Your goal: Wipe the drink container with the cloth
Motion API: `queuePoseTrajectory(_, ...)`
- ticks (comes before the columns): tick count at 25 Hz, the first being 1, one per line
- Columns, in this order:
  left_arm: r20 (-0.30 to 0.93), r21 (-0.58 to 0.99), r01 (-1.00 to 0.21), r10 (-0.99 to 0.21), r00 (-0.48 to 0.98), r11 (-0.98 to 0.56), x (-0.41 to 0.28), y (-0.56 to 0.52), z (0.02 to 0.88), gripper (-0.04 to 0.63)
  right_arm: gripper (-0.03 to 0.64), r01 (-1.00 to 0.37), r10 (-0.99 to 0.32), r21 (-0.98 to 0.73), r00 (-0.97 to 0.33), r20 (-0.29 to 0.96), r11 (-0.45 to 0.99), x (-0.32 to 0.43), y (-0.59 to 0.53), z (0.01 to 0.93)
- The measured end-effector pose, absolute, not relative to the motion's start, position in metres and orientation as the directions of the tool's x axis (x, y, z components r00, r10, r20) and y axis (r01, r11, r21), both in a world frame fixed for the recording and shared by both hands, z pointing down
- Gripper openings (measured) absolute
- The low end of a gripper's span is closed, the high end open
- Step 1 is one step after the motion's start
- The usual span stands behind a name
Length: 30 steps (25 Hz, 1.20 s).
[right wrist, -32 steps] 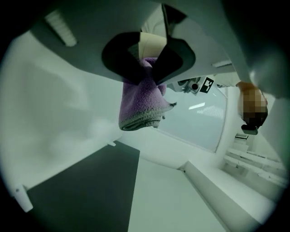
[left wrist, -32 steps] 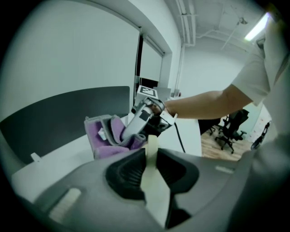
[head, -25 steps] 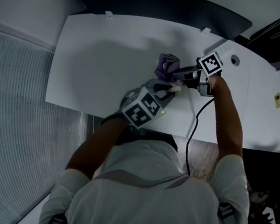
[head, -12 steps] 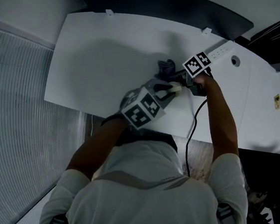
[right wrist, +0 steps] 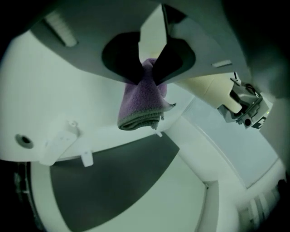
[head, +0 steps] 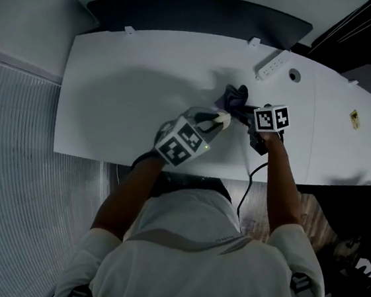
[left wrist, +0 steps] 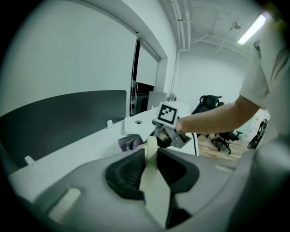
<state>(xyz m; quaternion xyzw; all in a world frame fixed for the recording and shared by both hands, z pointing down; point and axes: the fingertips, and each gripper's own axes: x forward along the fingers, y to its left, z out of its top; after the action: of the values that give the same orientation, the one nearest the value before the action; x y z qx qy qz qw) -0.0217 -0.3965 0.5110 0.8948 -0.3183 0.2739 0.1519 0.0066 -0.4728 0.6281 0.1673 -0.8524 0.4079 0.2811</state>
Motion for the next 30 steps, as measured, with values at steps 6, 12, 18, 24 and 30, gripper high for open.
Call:
queuePoseTrajectory(6, 0.52, 0.077, -0.639, -0.517, 0.68, -0.765, -0.019, -0.391, 0.488, 0.148, 0.078, -0.749, -0.503, -0.431, -0.659, 0.558, 0.503, 0.082, -0.445, 0.578)
queuePoseTrajectory(12, 0.331, 0.106, -0.679, -0.618, 0.713, -0.727, -0.052, -0.372, 0.434, 0.166, 0.077, -0.88, -0.799, -0.299, -0.464, 0.382, 0.368, 0.129, -0.413, 0.499)
queuePoseTrajectory(18, 0.103, 0.108, -0.694, -0.687, 0.72, -0.712, -0.093, -0.343, 0.354, 0.068, 0.077, -0.895, -0.879, -0.191, -0.437, 0.193, 0.403, 0.105, -0.384, 0.404)
queuePoseTrajectory(24, -0.021, 0.065, -0.739, -0.741, 0.671, -0.671, -0.117, -0.323, 0.306, 0.006, 0.078, -0.894, -0.895, -0.151, -0.437, 0.092, 0.421, 0.089, -0.356, 0.347)
queuePoseTrajectory(30, -0.04, 0.027, -0.734, -0.735, 0.677, -0.678, -0.127, -0.315, 0.293, 0.006, 0.077, -0.906, -0.908, -0.11, -0.415, 0.048, 0.408, 0.082, -0.348, 0.321)
